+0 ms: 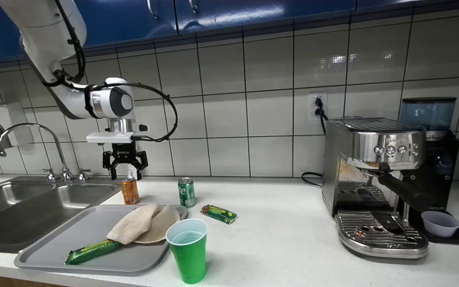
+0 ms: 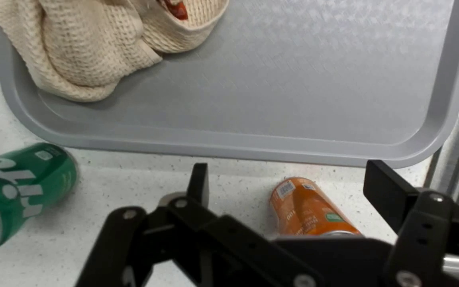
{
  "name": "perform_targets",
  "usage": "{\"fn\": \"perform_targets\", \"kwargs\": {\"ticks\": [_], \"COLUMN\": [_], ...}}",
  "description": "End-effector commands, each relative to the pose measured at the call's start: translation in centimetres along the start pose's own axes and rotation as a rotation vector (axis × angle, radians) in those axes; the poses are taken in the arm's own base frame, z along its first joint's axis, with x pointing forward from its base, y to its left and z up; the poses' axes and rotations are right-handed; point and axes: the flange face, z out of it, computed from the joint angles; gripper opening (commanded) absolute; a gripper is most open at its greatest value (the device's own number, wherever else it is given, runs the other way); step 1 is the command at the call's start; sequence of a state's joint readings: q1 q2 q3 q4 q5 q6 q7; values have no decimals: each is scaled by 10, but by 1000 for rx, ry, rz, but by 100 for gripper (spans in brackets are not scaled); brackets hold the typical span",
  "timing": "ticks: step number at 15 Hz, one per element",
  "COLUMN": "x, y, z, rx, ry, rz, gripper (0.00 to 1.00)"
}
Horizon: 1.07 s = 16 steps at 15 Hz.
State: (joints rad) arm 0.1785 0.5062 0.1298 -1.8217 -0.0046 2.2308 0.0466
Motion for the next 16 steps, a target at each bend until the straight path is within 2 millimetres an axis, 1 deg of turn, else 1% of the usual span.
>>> {"fn": "perform_targets", "kwargs": {"ticks": [1,6,10,11,16], "x": [-32,-59,-73,-59,-60], "y": [15,31,35,34,34], "z": [-5,2,3,12,16], "rx": [-3,-38,-56,-35,-35], "ry": [-2,-36,-39,-60,-66], "rz": [34,75,63,60,60], "gripper": [100,100,100,100,100]}}
